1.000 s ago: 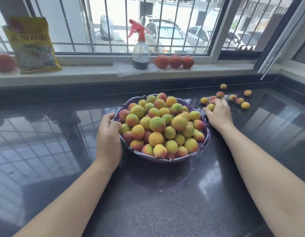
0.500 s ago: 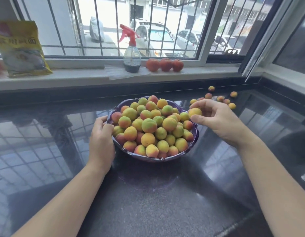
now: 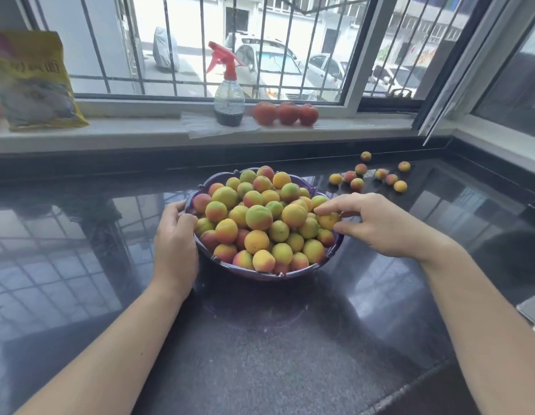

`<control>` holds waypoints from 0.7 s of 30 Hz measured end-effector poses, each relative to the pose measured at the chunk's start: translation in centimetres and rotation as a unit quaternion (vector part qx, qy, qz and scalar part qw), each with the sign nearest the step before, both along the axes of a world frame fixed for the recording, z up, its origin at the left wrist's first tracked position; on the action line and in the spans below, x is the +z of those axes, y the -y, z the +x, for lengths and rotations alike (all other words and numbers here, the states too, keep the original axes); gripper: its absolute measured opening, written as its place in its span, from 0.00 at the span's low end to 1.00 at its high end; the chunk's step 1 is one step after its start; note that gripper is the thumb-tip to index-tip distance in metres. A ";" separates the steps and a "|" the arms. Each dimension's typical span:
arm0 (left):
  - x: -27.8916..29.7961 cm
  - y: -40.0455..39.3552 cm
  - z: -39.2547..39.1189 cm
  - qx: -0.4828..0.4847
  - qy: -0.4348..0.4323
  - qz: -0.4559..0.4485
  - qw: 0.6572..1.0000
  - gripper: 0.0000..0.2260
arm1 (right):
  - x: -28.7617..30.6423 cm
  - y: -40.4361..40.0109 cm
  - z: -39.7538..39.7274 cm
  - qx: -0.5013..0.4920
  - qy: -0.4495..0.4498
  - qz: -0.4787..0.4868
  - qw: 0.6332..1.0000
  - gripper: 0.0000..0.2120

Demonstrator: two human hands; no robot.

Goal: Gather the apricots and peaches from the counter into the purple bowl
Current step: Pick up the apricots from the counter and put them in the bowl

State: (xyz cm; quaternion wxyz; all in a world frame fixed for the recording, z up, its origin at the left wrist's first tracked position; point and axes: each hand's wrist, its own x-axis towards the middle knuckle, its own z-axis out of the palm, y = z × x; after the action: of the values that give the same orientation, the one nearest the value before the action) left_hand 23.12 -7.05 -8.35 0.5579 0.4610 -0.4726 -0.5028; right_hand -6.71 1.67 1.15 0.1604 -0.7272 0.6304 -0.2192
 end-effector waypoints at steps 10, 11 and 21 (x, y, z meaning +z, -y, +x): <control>0.1 -0.1 -0.1 0.000 -0.002 0.001 1.000 0.12 | -7.4 5.3 -6.6 -0.308 0.118 -0.139 0.934 0.17; 0.2 -0.2 -0.1 -0.001 -0.007 0.001 1.000 0.12 | -8.6 6.1 -7.5 -0.333 0.043 -0.114 0.935 0.20; 0.2 -0.2 -0.5 -0.001 -0.040 -0.001 0.999 0.18 | -9.5 12.8 -10.2 -0.336 -0.084 -0.012 0.938 0.25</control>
State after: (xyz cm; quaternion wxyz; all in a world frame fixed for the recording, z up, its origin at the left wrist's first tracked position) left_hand 22.60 -6.90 -8.19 0.5765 0.4395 -0.4509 -0.5207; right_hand -16.95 -11.12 -8.37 0.0153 -0.4908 0.8463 -0.2065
